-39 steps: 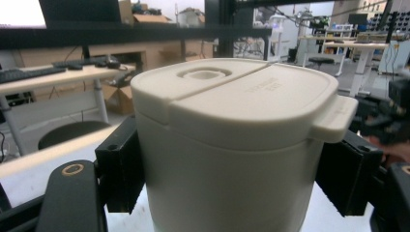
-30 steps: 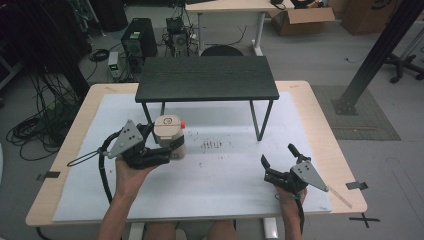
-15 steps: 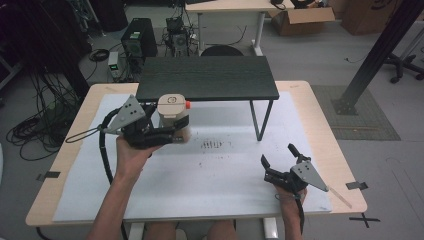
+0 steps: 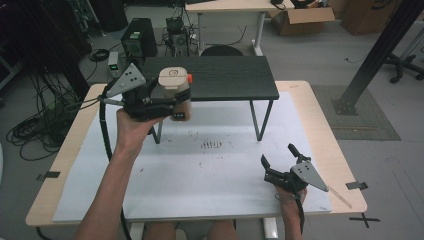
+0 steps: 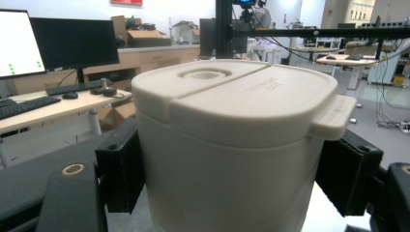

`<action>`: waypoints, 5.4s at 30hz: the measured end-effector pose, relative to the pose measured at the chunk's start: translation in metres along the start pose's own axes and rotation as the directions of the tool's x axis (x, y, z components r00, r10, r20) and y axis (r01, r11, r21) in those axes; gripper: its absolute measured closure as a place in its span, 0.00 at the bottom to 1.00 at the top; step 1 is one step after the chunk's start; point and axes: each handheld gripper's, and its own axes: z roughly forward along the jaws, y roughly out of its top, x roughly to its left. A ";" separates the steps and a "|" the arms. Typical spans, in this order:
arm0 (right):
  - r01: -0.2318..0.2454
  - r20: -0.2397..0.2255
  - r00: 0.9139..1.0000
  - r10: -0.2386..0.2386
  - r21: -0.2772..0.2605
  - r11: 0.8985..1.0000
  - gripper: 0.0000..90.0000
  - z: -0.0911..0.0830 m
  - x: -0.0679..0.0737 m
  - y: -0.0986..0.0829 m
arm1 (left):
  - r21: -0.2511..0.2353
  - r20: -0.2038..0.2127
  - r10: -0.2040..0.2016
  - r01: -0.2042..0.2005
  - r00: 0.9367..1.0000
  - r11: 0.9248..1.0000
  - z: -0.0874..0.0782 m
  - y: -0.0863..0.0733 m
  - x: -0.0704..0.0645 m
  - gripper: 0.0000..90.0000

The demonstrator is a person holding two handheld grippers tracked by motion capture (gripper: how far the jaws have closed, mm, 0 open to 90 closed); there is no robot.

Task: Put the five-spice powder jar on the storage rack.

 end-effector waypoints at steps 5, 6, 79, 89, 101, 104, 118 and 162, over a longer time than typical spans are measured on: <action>-0.001 -0.001 1.000 0.001 0.002 1.000 0.02 0.000 0.000 0.000 | 0.009 -0.001 0.003 -0.003 1.000 1.000 0.010 0.005 0.007 0.27; -0.001 -0.001 1.000 0.001 0.002 1.000 0.02 0.000 0.000 0.000 | 0.009 -0.002 0.003 -0.003 1.000 1.000 0.011 0.006 0.009 0.27; 0.001 0.000 1.000 -0.001 0.000 1.000 0.02 0.000 0.000 0.000 | 0.019 -0.010 0.010 -0.009 1.000 1.000 0.092 0.010 0.063 0.27; -0.001 0.000 1.000 0.001 0.003 1.000 0.02 0.000 0.000 0.000 | 0.028 -0.016 0.008 -0.007 1.000 1.000 0.099 0.011 0.068 0.27; 0.000 -0.001 1.000 0.000 0.004 1.000 0.02 0.000 0.000 0.000 | 0.027 -0.020 0.010 -0.009 1.000 1.000 0.099 0.011 0.068 0.27; 0.000 -0.002 1.000 0.000 0.006 1.000 0.02 0.001 0.000 0.000 | 0.029 -0.022 0.009 -0.009 1.000 1.000 0.099 0.011 0.068 0.27; 0.000 -0.003 1.000 0.000 0.005 1.000 0.02 0.001 0.000 0.000 | 0.025 -0.022 0.010 -0.009 1.000 1.000 0.099 0.011 0.068 0.27; 0.004 -0.005 1.000 -0.004 0.004 1.000 0.02 0.000 0.000 0.000 | 0.073 -0.069 0.018 -0.013 0.997 0.997 0.062 0.028 0.058 0.00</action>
